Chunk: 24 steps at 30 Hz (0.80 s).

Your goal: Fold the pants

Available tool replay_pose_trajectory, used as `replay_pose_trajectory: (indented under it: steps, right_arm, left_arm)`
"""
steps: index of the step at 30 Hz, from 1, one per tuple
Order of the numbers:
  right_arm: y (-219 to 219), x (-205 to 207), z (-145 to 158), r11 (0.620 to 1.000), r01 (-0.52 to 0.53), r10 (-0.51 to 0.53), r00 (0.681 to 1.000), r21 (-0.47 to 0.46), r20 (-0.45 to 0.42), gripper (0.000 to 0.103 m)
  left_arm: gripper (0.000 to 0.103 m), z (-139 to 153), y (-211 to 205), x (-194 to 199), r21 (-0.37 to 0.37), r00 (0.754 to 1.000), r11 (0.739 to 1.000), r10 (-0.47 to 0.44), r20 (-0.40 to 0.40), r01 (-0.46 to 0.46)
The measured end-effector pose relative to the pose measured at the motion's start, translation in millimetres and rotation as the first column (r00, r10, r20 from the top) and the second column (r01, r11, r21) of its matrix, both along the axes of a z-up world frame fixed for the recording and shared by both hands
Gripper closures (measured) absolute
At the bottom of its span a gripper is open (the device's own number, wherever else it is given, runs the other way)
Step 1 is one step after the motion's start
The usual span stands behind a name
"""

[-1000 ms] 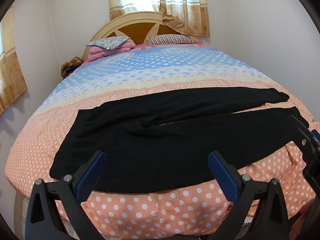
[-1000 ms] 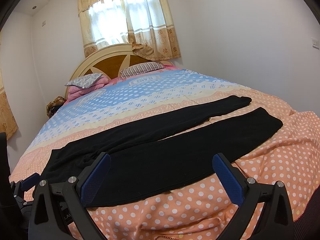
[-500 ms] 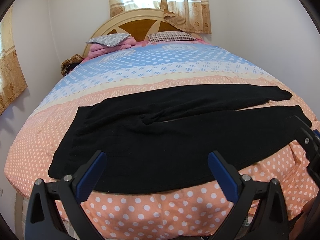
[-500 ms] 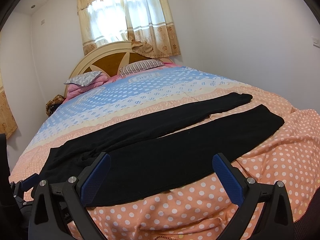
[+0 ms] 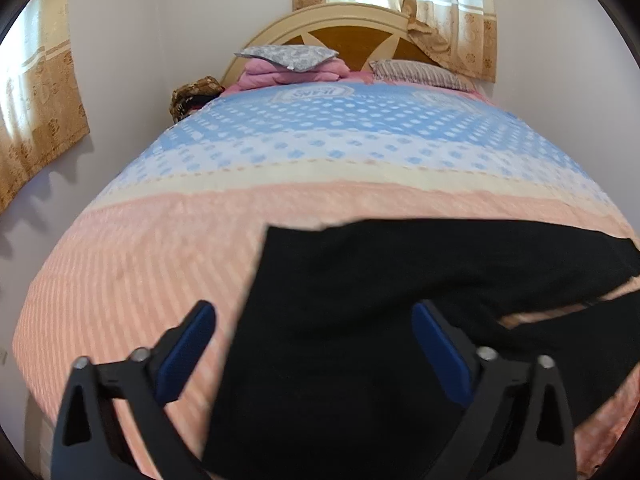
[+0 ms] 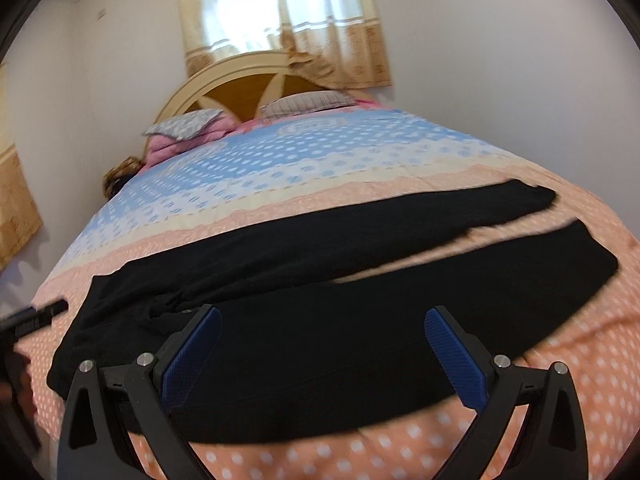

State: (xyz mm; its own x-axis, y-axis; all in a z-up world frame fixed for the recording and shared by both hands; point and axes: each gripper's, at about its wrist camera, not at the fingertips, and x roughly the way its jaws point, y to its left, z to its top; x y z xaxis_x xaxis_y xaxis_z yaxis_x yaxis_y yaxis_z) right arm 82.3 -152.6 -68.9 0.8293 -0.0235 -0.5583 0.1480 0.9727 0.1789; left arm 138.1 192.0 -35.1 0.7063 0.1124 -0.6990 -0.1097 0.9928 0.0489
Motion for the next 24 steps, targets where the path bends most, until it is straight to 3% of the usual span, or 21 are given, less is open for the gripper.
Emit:
replay_pose_trajectory:
  steps: [7, 9, 13, 14, 15, 18, 20, 24]
  right_arm:
    - [21.5, 46.6, -7.8, 0.995, -0.097, 0.096, 0.994, -0.005, -0.054, 0.007]
    - [24.9, 53.5, -12.5, 0.994, -0.109, 0.108, 0.992, -0.012, -0.072, 0.007]
    - [27.5, 69.0, -20.2, 0.991, -0.132, 0.131, 0.986, -0.009, -0.104, 0.007]
    - [28.1, 71.8, -20.7, 0.991, -0.137, 0.136, 0.985, -0.006, -0.106, 0.011]
    - [28.2, 75.3, -21.8, 0.989, -0.151, 0.149, 0.982, -0.001, -0.111, 0.021]
    - [26.3, 94.6, -27.9, 0.978, -0.207, 0.208, 0.964, 0.023, -0.164, 0.04]
    - [22.1, 110.6, -27.6, 0.974, -0.224, 0.224, 0.957, 0.024, -0.182, 0.04]
    - [16.2, 155.8, -18.7, 0.939, -0.344, 0.334, 0.927, -0.029, -0.17, 0.04]
  left_arm:
    - [0.056, -46.2, 45.0, 81.2, -0.15, 0.985, 0.989, -0.012, -0.172, -0.014]
    - [0.059, -53.7, 46.3, 93.9, -0.195, 0.981, 0.981, -0.033, -0.192, -0.005]
    - [0.059, -62.0, 50.0, 112.0, -0.201, 0.977, 0.979, -0.033, -0.212, -0.011]
    - [0.059, -62.1, 49.8, 113.7, -0.198, 0.978, 0.98, -0.038, -0.207, -0.004]
    - [0.06, -61.5, 48.8, 114.9, -0.191, 0.979, 0.982, -0.043, -0.201, 0.004]
    - [0.075, -61.8, 50.9, 117.9, -0.179, 0.978, 0.984, -0.056, -0.199, 0.02]
    - [0.085, -61.5, 53.1, 120.1, -0.183, 0.98, 0.982, -0.073, -0.185, 0.038]
    - [0.088, -58.7, 57.2, 120.7, -0.19, 0.982, 0.981, -0.072, -0.177, 0.038]
